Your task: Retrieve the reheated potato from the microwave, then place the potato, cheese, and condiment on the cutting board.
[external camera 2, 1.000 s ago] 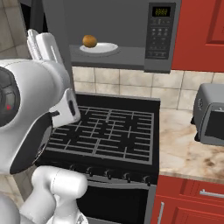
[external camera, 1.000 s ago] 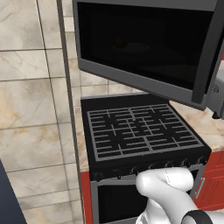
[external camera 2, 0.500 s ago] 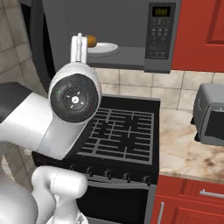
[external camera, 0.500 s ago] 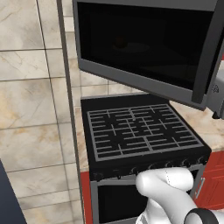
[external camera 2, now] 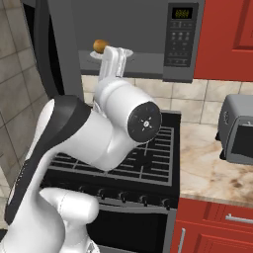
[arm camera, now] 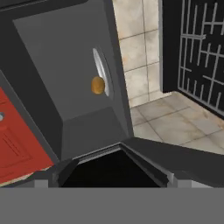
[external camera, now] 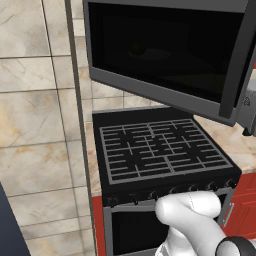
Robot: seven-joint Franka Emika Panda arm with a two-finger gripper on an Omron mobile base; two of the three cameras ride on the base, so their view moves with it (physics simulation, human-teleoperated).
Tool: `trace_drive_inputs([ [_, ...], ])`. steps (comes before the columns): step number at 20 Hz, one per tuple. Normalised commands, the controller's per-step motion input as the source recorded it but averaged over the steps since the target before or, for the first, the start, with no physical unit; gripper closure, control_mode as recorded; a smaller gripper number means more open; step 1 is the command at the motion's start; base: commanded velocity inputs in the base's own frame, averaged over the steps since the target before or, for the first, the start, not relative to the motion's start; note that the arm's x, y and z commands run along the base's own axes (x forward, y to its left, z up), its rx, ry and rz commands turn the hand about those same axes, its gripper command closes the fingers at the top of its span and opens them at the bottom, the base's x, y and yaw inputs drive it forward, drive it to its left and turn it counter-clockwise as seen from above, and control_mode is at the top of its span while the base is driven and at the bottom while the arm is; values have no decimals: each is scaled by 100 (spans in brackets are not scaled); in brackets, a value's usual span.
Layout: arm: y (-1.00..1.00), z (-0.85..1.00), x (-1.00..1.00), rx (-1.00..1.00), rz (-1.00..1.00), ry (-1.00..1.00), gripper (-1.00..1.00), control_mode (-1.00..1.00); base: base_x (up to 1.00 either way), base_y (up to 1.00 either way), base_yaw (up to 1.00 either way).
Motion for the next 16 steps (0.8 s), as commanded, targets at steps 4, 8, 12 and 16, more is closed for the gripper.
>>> trace_drive_inputs([
  [4,-13,0,35,0,30,-3,-100,-100,0,0,0],
  [8,-3,0,30,0,27,-7,-100,-100,0,0,0],
  [12,15,0,26,0,16,-7,-100,-100,0,0,0],
  [16,31,0,13,0,11,-17,-100,-100,0,0,0],
])
